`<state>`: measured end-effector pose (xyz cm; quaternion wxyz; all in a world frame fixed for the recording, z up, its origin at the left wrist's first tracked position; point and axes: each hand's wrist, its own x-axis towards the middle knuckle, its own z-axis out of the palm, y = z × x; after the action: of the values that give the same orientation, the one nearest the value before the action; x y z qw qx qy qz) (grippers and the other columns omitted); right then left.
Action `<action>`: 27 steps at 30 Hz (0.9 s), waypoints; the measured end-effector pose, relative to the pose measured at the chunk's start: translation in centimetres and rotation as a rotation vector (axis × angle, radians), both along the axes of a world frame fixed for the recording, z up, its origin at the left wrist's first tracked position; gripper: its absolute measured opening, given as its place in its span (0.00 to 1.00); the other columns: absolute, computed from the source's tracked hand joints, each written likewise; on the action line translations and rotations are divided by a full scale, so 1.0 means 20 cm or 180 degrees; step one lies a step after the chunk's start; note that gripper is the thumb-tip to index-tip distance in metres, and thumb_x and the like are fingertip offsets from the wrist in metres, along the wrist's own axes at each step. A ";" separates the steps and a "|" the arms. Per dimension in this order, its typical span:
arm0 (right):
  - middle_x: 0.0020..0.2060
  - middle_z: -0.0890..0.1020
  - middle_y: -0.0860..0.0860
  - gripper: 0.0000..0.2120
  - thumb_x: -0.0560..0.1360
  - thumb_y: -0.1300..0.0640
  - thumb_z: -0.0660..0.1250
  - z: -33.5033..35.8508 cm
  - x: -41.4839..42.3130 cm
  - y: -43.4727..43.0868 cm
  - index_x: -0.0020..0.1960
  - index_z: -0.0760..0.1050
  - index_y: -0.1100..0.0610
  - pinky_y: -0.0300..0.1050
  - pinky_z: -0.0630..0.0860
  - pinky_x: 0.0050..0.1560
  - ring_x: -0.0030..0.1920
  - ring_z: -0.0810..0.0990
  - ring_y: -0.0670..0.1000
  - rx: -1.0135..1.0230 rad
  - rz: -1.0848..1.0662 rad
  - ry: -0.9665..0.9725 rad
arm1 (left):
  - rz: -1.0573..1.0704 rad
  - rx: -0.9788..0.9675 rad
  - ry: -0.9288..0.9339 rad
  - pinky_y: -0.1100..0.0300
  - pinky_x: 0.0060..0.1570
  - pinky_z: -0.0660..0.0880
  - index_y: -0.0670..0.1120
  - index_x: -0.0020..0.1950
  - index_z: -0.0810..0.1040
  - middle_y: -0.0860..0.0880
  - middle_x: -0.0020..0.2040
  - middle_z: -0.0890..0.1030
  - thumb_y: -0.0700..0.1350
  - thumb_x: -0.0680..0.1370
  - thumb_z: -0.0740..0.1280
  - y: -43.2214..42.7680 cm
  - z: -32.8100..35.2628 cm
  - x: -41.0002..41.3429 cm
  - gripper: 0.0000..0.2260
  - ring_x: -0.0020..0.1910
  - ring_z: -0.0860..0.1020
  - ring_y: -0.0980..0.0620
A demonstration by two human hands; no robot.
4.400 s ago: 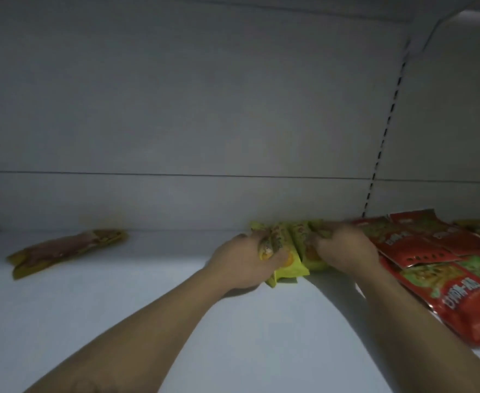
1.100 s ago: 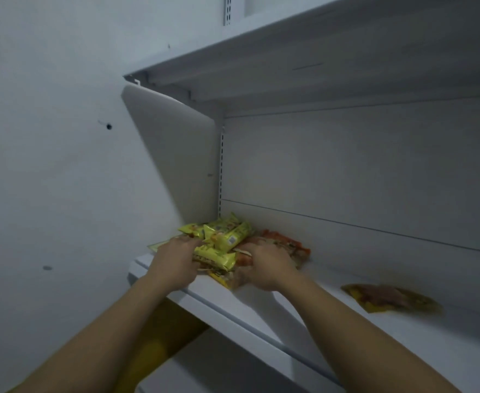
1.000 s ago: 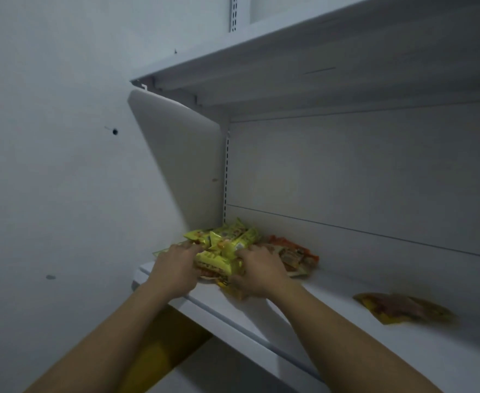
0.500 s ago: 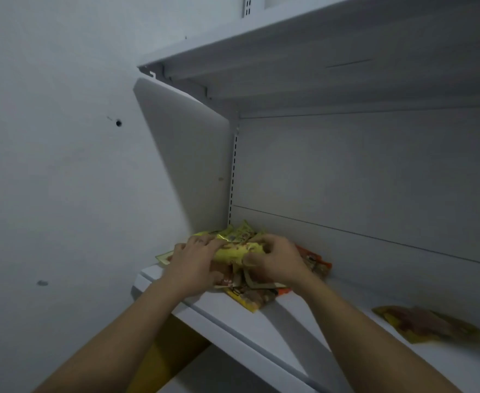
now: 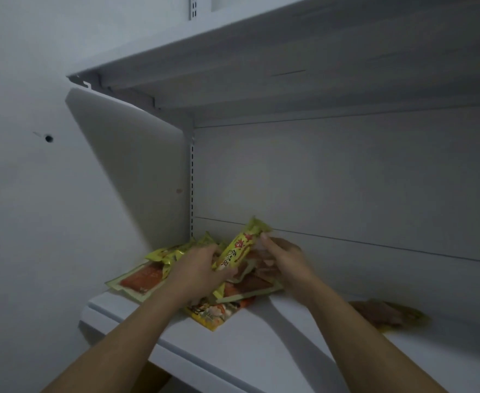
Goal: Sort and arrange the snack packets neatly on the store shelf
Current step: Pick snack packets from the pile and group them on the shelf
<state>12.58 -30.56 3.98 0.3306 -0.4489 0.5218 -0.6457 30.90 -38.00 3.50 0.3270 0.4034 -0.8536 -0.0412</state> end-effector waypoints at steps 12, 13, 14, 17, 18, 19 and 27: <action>0.45 0.84 0.50 0.18 0.72 0.65 0.73 -0.22 -0.07 -0.01 0.60 0.79 0.56 0.35 0.76 0.37 0.41 0.82 0.45 0.0114 -0.0403 0.0322 | -0.0919 0.1090 0.0183 0.67 0.44 0.71 0.50 0.54 0.84 0.57 0.48 0.84 0.56 0.76 0.71 -0.01 -0.09 -0.19 0.12 0.46 0.79 0.61; 0.46 0.83 0.48 0.18 0.71 0.63 0.73 -0.23 -0.07 -0.02 0.59 0.78 0.54 0.34 0.77 0.41 0.44 0.82 0.45 0.0128 -0.0613 0.0456 | -0.0598 0.0815 0.0246 0.64 0.45 0.72 0.50 0.55 0.84 0.55 0.51 0.83 0.59 0.76 0.70 -0.05 -0.08 -0.20 0.15 0.48 0.79 0.58; 0.46 0.82 0.45 0.18 0.71 0.60 0.73 -0.24 -0.07 -0.03 0.60 0.77 0.51 0.37 0.78 0.45 0.46 0.82 0.46 0.0171 -0.0775 0.0659 | -0.0165 0.0435 0.0218 0.60 0.48 0.73 0.50 0.56 0.83 0.52 0.53 0.83 0.62 0.76 0.68 -0.08 -0.08 -0.20 0.18 0.51 0.78 0.54; 0.43 0.78 0.37 0.19 0.72 0.56 0.73 -0.28 -0.07 -0.02 0.61 0.75 0.49 0.43 0.77 0.51 0.48 0.80 0.45 0.0176 -0.0931 0.1129 | 0.1136 -0.0270 -0.0546 0.50 0.60 0.71 0.49 0.64 0.77 0.44 0.64 0.77 0.66 0.76 0.63 -0.18 -0.07 -0.19 0.26 0.63 0.73 0.42; 0.42 0.77 0.35 0.18 0.72 0.55 0.73 -0.29 -0.08 -0.02 0.61 0.75 0.48 0.41 0.76 0.49 0.46 0.80 0.43 0.0134 -0.0934 0.1170 | 0.1377 -0.0200 -0.0842 0.48 0.61 0.69 0.48 0.66 0.74 0.44 0.66 0.75 0.66 0.76 0.63 -0.21 -0.08 -0.18 0.27 0.65 0.72 0.41; 0.41 0.77 0.35 0.17 0.73 0.56 0.73 -0.30 -0.09 -0.03 0.60 0.75 0.47 0.37 0.75 0.46 0.43 0.79 0.39 0.0091 -0.0928 0.1188 | 0.1497 -0.0081 -0.1069 0.49 0.62 0.68 0.48 0.67 0.72 0.43 0.67 0.74 0.66 0.75 0.64 -0.24 -0.09 -0.18 0.28 0.66 0.71 0.41; 0.44 0.79 0.43 0.14 0.76 0.57 0.70 -0.32 -0.14 -0.05 0.59 0.72 0.53 0.26 0.69 0.29 0.41 0.78 0.39 0.0246 -0.0833 0.0857 | 0.1268 0.0193 -0.1063 0.51 0.58 0.71 0.43 0.60 0.74 0.40 0.63 0.74 0.52 0.75 0.68 -0.21 -0.13 -0.30 0.19 0.65 0.71 0.40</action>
<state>9.81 -31.55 -2.45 0.1880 -0.4465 0.6397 -0.5967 24.81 -42.17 0.87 0.1711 0.5744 -0.7978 0.0656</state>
